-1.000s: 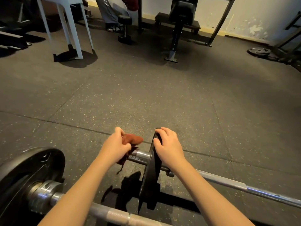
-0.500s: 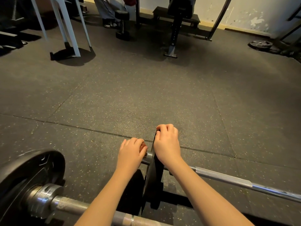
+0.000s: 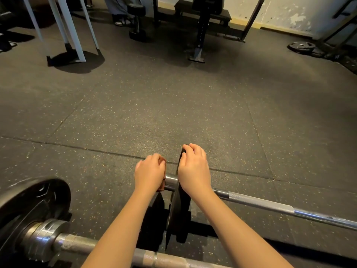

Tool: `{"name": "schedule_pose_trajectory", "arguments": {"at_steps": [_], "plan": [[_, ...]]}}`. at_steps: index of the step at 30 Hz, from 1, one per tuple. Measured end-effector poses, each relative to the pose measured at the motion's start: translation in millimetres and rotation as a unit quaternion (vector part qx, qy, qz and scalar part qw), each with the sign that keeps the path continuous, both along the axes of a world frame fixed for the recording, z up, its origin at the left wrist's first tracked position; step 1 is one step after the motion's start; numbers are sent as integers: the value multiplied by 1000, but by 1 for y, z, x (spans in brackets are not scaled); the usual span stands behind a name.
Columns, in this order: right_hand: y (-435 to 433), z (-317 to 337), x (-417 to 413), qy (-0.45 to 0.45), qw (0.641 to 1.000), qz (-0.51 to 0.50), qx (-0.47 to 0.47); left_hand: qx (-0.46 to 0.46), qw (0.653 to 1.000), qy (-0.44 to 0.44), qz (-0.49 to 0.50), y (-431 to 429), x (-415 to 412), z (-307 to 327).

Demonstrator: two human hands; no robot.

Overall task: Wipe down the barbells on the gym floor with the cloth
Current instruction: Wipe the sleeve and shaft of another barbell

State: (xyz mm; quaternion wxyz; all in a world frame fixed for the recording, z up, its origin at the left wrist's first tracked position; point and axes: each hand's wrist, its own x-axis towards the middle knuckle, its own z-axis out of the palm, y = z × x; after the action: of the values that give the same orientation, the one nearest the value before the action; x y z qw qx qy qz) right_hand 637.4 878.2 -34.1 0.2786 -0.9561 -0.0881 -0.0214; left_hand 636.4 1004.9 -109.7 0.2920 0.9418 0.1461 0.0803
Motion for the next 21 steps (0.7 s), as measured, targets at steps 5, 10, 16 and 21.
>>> {"name": "schedule_pose_trajectory", "arguments": {"at_steps": [5, 10, 16, 21], "plan": [[-1, -3, -1, -16, 1000, -11, 25, 79, 974, -118, -179, -17, -48, -30], [-1, -4, -2, 6, 1000, -1, 6, 97, 990, -29, -95, 8, -14, -11], [-3, -4, -11, -12, 1000, -11, 17, 85, 986, -106, -92, -14, -46, -30], [-2, -3, -9, -3, 1000, 4, 2, 114, 986, -77, -91, 3, -30, -18]]}}
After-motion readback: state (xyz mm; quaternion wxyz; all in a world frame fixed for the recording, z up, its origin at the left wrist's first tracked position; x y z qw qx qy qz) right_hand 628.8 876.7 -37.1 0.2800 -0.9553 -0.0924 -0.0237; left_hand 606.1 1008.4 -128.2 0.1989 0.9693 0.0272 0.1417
